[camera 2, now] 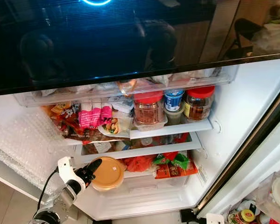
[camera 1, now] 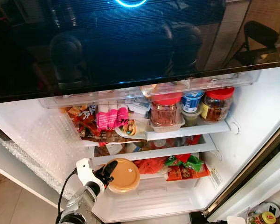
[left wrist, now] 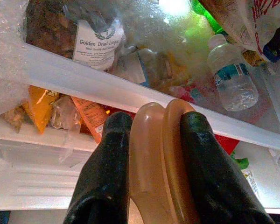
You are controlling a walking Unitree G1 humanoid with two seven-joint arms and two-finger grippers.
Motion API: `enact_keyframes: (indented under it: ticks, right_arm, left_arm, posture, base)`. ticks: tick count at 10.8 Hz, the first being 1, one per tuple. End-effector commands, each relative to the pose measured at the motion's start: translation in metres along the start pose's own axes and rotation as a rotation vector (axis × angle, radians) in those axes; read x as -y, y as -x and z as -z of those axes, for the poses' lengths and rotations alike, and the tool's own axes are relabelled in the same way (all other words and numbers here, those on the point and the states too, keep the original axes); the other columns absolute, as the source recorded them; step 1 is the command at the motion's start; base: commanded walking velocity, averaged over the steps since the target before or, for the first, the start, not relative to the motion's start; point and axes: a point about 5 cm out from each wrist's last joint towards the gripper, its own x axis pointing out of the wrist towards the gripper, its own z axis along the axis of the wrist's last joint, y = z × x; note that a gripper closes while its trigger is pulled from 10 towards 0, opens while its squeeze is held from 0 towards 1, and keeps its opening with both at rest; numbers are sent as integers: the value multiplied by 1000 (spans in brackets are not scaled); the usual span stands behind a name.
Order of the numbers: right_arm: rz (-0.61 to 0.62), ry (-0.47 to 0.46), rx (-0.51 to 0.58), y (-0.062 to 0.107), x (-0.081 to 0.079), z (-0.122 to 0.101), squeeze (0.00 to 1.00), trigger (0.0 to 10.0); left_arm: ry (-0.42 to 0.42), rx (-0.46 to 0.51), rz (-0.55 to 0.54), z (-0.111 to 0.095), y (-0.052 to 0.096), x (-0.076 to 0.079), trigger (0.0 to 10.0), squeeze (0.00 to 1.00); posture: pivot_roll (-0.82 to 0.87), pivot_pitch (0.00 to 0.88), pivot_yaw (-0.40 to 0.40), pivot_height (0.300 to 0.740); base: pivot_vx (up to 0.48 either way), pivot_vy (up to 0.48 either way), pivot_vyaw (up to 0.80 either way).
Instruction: Restocking fridge
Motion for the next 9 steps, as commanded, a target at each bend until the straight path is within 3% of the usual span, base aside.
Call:
enact_keyframes:
  ticks: [1, 2, 7, 9]
  right_arm:
    - [-2, -13, -2, 0, -2, 1, 0, 10000]
    - [-2, -5, 4, 0, -2, 0, 0, 10000]
    - [-7, 11, 5, 0, -1, 1, 0, 10000]
    - [-6, 4, 13, 1, 0, 1, 0, 10000]
  left_arm:
    - [-14, 28, 2, -10, -2, 0, 10000, 0]
    - [-11, 34, 4, -11, -3, 0, 10000, 0]
    - [5, 52, 11, -15, -5, 3, 10000, 0]
    - [16, 74, 22, -19, -7, 6, 10000, 0]
  posture:
    - [-4, 30, 63, 740]
    - [-5, 30, 63, 740]
    - [-7, 35, 61, 651]
    - [-8, 38, 60, 641]
  base:
    - [0, 0, 0]
    - [0, 0, 0]
    - [0, 0, 0]
    - [0, 0, 0]
